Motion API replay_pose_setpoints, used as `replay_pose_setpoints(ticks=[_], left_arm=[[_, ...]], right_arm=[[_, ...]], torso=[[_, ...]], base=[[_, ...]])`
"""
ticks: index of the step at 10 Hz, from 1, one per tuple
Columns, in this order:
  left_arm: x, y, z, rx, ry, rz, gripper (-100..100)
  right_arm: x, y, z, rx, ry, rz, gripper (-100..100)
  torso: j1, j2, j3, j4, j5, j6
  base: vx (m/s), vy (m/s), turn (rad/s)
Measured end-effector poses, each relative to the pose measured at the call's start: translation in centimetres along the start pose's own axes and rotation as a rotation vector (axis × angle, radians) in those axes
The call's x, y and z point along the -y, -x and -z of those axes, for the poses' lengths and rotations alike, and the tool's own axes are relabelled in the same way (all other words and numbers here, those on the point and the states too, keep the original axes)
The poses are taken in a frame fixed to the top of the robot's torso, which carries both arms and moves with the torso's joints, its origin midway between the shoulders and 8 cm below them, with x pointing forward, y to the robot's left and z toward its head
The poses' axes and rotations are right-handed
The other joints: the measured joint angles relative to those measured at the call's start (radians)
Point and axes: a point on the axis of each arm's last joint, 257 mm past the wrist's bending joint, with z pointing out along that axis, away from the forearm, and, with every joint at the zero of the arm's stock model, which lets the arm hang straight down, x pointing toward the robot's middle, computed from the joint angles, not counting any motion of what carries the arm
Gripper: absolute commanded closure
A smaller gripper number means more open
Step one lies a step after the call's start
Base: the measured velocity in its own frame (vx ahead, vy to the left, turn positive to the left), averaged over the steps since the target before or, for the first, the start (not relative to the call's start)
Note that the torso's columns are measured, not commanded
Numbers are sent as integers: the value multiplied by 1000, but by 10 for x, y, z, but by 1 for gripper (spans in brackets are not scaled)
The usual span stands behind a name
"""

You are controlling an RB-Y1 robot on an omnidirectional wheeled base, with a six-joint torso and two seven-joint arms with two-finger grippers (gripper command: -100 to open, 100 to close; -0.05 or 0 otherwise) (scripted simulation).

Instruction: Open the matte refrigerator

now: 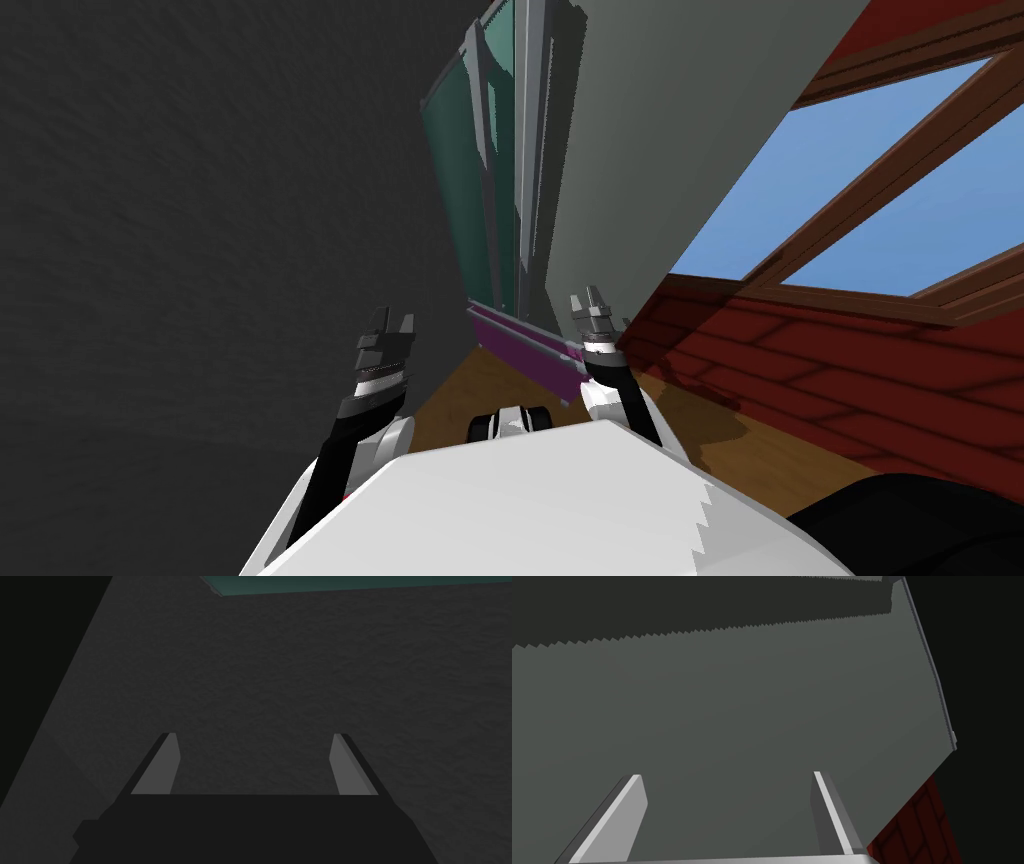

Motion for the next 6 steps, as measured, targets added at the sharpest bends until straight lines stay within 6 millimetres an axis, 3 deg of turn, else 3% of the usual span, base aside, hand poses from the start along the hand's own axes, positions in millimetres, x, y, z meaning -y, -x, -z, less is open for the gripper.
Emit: replay_pose_setpoints(ticks=[1,3,6], left_arm=[[0,0,0,0,0,0,0],[0,0,0,0,1,0,0],[0,0,0,0,1,0,0]], right_arm=[[0,0,0,0,0,0,-100],[3,-5,2,-34,-6,37,-100],[12,-9,7,-92,-11,139,-100]], torso=[[0,74,-148,74,0,0],[1,116,-236,116,0,0],[0,119,-242,120,0,0]], base=[[13,6,-15],[20,16,-26],[45,30,-40]])
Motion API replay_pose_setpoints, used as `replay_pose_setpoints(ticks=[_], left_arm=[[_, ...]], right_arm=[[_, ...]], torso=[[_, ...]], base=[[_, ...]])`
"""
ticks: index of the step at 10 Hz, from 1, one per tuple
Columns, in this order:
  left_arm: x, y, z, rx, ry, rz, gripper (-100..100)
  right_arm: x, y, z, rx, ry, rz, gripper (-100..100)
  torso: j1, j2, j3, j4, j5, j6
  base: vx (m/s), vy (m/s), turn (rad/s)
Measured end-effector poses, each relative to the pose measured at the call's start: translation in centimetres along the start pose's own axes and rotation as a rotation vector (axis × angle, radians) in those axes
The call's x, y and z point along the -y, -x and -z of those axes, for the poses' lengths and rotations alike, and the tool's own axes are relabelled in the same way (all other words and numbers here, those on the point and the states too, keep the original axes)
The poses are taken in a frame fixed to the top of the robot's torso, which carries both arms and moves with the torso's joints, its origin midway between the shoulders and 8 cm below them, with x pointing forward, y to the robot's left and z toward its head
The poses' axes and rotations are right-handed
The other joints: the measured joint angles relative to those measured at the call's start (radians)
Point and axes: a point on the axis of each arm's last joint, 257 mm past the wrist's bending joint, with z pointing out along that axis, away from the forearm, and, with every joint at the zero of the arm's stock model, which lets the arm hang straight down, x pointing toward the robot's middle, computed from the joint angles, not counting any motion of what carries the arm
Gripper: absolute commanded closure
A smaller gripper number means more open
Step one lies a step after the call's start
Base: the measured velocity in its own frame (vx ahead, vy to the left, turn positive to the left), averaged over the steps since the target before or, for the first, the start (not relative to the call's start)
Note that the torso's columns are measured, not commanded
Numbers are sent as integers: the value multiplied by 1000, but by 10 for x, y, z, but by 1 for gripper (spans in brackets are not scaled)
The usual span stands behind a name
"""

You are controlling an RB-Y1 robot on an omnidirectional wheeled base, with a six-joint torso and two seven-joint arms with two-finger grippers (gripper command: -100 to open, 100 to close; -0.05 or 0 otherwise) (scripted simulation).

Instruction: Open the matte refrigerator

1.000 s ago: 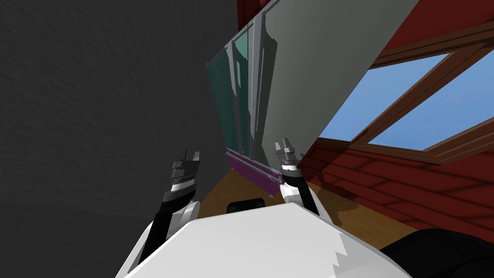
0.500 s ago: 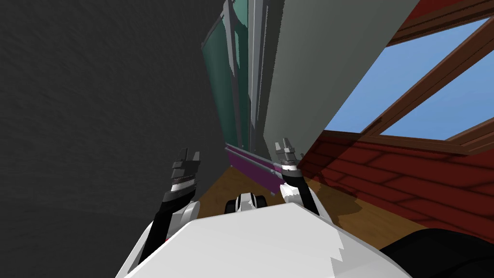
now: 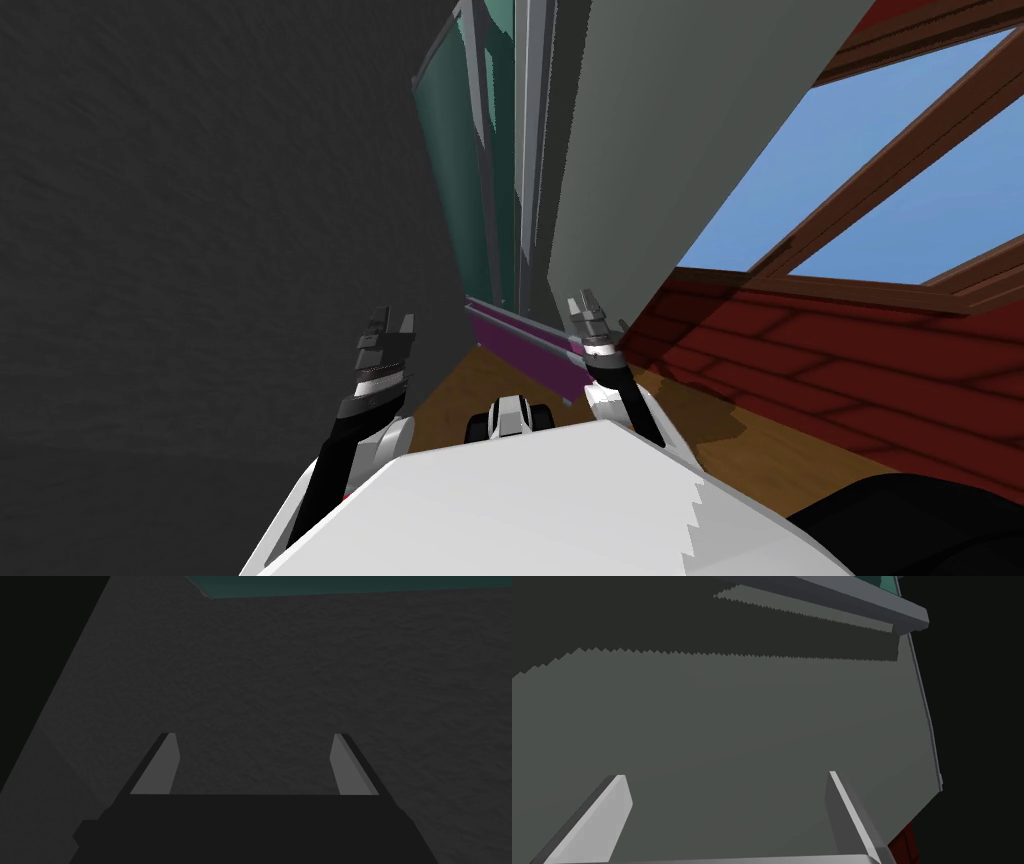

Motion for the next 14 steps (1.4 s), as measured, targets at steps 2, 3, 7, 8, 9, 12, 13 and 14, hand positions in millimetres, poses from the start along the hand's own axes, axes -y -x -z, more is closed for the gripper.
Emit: replay_pose_setpoints(ticks=[2,3,7,8,9,12,13,14], left_arm=[[0,0,0,0,0,0,0],[0,0,0,0,0,0,0],[0,0,0,0,0,0,0],[0,0,0,0,0,0,0],[0,0,0,0,0,0,0],[0,0,0,0,0,0,0],[0,0,0,0,0,0,0],[0,0,0,0,0,0,0]], right_arm=[[7,-3,5,-33,-3,84,-100],[8,-4,6,-40,-2,113,-100],[18,-6,12,-69,-2,234,-100],[21,-6,13,-78,-2,269,-100],[23,-6,14,-82,-2,296,-100],[32,-6,22,-104,-1,397,-100],[34,-6,23,-109,1,427,-100],[39,-6,25,-117,2,465,-100]], torso=[[0,0,0,0,0,0],[-1,2,1,0,0,0],[0,1,1,0,0,0],[0,1,0,0,0,0],[0,1,0,0,0,0],[0,1,1,0,0,0],[-1,1,1,0,0,0],[0,1,1,0,0,0]], base=[[59,40,-39],[39,21,-30],[33,24,-33],[37,29,-29],[50,38,-47],[43,33,-34],[46,38,-46],[46,32,-33]])
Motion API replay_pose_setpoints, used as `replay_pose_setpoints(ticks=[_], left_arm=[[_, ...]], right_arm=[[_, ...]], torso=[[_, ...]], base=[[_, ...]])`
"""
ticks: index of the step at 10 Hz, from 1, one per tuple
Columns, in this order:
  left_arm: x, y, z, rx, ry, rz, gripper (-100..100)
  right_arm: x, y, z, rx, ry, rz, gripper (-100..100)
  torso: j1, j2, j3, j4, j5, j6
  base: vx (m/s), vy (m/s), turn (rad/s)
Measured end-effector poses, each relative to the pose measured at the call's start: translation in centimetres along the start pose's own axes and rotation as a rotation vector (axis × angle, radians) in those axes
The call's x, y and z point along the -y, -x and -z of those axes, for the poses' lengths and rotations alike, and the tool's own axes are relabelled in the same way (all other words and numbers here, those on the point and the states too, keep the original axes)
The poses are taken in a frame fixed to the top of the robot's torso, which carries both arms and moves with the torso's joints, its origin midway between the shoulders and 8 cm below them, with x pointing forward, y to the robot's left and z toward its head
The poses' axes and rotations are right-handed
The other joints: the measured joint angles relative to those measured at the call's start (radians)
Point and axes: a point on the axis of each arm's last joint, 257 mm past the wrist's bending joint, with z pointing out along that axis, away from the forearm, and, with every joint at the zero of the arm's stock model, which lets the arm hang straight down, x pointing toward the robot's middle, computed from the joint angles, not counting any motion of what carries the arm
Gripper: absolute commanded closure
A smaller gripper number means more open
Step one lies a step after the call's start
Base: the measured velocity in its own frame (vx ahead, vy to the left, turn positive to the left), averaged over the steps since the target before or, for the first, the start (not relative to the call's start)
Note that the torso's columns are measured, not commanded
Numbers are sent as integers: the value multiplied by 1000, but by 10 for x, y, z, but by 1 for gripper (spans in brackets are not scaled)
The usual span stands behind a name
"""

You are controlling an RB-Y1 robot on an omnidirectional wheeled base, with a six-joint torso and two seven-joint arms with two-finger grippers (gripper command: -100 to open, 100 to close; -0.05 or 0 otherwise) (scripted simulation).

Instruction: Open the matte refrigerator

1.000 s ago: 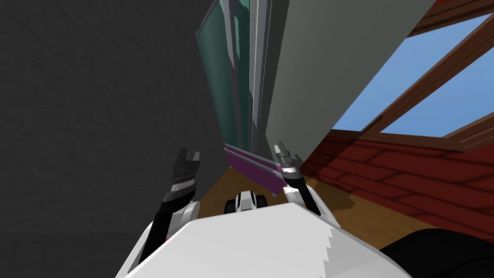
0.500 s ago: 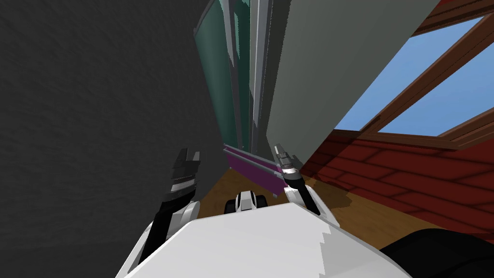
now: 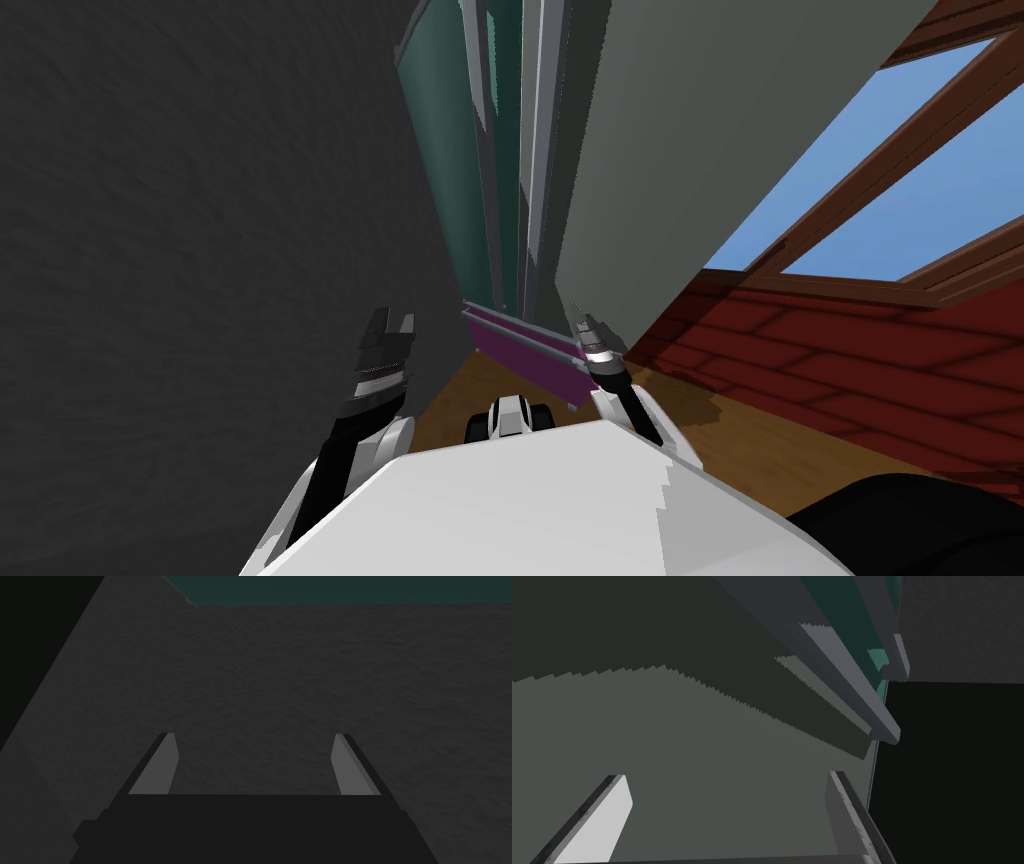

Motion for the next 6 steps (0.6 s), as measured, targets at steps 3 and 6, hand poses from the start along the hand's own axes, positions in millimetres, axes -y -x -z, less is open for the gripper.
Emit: replay_pose_setpoints(ticks=[3,6], left_arm=[[0,0,0,0,0,0,0],[0,0,0,0,0,0,0]], right_arm=[[6,-4,7,-17,3,103,-100],[13,-7,12,-31,6,195,-100]], torso=[[0,1,0,0,0,0],[-1,1,1,0,0,0]], base=[[48,36,-52],[35,26,-27]])
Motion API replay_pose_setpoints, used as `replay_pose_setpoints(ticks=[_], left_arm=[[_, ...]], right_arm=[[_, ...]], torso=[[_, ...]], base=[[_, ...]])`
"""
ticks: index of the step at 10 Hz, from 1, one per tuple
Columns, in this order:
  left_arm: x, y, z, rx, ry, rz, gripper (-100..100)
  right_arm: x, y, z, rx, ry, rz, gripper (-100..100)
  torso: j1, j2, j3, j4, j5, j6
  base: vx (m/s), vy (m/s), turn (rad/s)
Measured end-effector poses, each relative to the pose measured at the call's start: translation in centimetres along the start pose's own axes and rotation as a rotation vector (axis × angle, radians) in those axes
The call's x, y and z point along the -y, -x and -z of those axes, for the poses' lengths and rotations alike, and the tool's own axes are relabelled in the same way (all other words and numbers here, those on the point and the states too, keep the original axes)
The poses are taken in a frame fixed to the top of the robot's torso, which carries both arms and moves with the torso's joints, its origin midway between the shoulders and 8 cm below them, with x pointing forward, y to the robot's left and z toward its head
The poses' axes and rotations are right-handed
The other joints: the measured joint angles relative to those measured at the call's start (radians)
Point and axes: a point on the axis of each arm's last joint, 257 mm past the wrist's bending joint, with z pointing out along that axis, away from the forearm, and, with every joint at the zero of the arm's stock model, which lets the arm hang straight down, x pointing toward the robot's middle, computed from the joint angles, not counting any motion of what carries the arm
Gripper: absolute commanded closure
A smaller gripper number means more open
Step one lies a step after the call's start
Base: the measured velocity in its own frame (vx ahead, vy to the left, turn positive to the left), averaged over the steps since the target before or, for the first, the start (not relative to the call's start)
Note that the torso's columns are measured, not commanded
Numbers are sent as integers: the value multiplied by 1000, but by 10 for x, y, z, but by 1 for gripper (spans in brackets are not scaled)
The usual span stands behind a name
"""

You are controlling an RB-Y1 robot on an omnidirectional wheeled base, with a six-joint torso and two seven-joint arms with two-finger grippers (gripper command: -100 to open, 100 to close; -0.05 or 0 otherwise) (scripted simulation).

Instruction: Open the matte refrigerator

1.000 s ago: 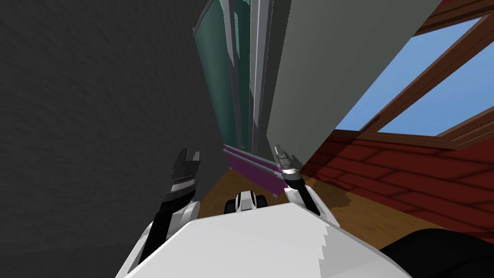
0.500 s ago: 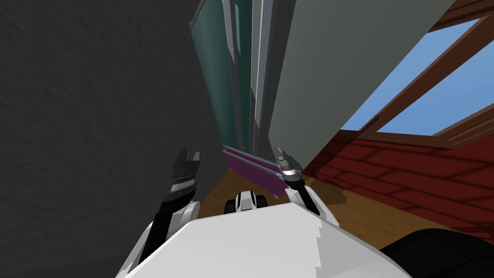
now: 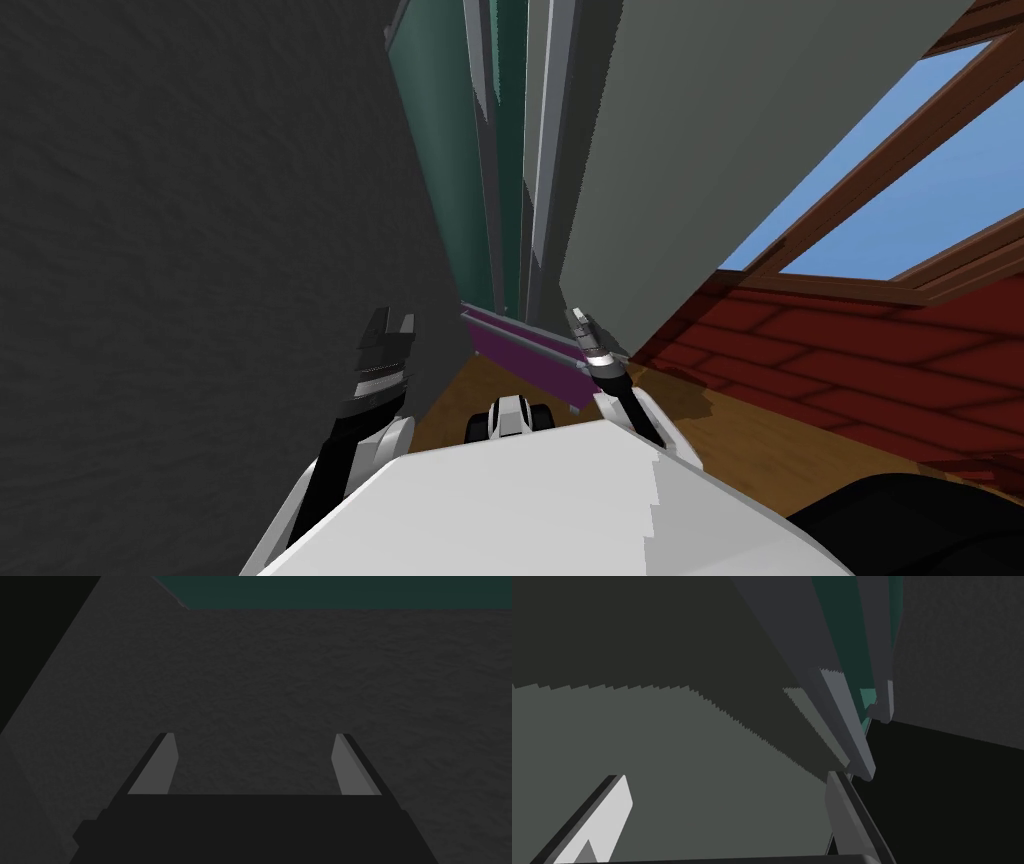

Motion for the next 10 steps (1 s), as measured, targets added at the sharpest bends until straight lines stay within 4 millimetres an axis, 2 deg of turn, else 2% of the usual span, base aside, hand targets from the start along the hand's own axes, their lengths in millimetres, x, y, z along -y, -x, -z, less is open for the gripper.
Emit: replay_pose_setpoints(ticks=[10], left_arm=[[0,0,0,0,0,0,0]], right_arm=[[22,-17,22,-52,14,313,-100]], torso=[[0,0,0,0,0,0]], base=[[42,35,-37]])
